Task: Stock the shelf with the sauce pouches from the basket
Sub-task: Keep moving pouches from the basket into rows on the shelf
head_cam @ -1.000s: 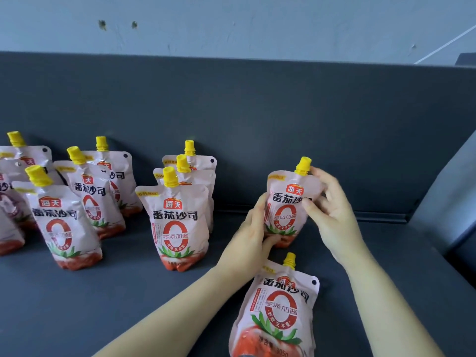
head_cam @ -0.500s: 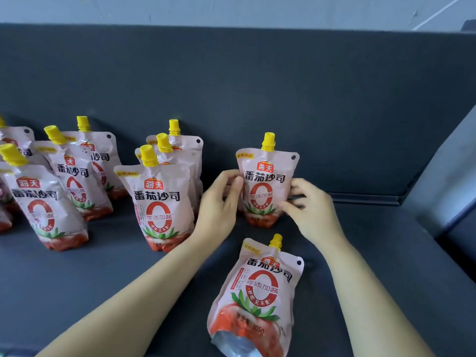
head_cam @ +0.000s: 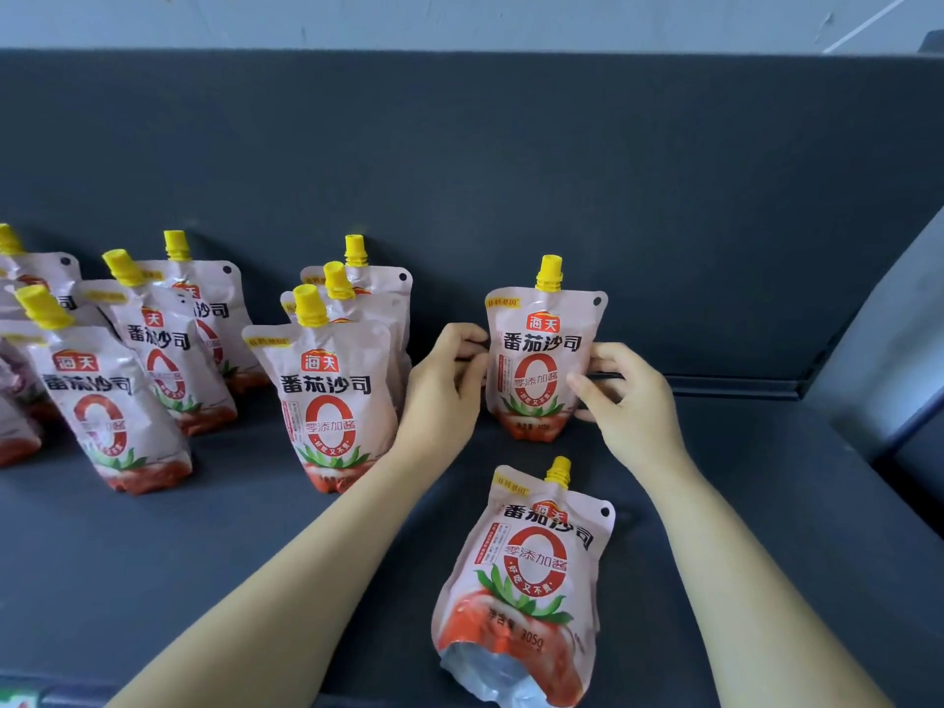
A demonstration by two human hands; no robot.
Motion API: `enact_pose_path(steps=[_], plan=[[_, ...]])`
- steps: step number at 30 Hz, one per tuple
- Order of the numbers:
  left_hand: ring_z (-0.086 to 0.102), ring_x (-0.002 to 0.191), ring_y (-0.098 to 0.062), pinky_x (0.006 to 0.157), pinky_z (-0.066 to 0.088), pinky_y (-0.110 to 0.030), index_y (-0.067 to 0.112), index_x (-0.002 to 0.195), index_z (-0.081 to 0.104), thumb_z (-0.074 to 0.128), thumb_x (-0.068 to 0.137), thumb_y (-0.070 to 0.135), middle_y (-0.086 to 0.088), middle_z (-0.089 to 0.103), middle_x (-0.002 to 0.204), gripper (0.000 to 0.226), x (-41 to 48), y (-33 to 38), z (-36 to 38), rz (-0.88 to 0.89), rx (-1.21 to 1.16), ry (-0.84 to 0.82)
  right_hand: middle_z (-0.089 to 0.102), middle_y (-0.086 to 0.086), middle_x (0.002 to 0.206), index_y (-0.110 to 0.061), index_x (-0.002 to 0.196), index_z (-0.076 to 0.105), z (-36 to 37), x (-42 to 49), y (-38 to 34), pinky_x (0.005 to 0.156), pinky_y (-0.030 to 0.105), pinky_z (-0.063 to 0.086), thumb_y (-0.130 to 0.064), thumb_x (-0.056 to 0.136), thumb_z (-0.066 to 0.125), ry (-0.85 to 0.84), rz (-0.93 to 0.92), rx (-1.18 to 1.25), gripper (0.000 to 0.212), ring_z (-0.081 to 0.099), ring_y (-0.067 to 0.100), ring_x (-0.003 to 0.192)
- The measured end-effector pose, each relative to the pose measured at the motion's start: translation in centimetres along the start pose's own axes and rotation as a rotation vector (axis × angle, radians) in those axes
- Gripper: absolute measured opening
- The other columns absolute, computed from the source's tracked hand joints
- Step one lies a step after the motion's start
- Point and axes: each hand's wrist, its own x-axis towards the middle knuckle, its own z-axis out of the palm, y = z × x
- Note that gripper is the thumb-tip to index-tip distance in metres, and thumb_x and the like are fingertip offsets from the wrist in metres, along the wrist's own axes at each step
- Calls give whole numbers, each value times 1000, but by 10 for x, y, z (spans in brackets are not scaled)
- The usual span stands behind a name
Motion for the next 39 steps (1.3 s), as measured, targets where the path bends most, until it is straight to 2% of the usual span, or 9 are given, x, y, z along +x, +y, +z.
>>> enact_pose_path(steps=[5,10,15,18,23,29,32,36,39], plan=[[54,116,-2,87,42,-6,20,138,41,47,98,2,8,56,128,45,-10,-7,1,83,131,-115,63,-21,94,-25,104,61,1,-1,-2,65,12,48,-10,75,82,26,13,-73,39,62,-3,85],[51,129,-18,101,46,-26,18,149,30,47,98,3,-3,51,142,56,-11,-12,14,-10,304,-184,64,-18,92,-22,100,61,5,0,1,63,10,49,-11,77,80,119,-3,-66,33,63,-3,85],[36,140,-18,97,37,-15,25,154,10,58,92,5,-3,23,159,81,-17,-11,16,200,286,-191,67,-7,102,-18,107,63,13,3,9,70,10,46,-13,78,79,187,-46,-120,33,63,1,88],[22,146,-15,104,34,-17,35,151,23,59,90,0,1,6,163,79,-16,-16,18,258,276,-244,68,-4,106,-16,110,63,18,11,14,72,8,46,-13,80,77,198,-74,-137,33,64,5,91],[6,138,2,104,29,-14,45,150,17,58,93,5,17,-19,159,81,-10,-18,17,134,290,-385,67,2,103,-15,110,64,18,17,23,67,2,45,-10,80,76,190,-54,-179,32,63,8,88],[17,147,-19,109,40,-31,48,149,12,56,97,29,14,-28,157,71,-11,-6,7,88,433,-482,64,4,121,-18,133,55,2,15,18,80,9,44,0,81,72,61,35,-227,58,58,5,95],[12,148,-23,113,36,-38,42,151,14,50,97,43,4,-12,162,65,-17,13,-3,91,586,-532,59,2,130,-22,141,46,-10,6,0,89,28,49,-8,84,72,62,91,-289,64,57,10,101],[37,139,-12,113,35,-35,33,144,42,51,92,55,8,41,151,57,-27,36,-21,41,495,-611,59,-3,129,-27,134,51,-26,-19,-33,84,29,47,-29,87,69,-34,197,-430,51,57,12,101],[51,123,-7,103,43,-28,34,134,55,55,89,57,14,54,137,50,-40,52,-38,10,497,-749,59,-6,126,-28,128,55,-30,-47,-51,85,29,46,-47,84,68,-198,307,-597,50,58,15,110]])
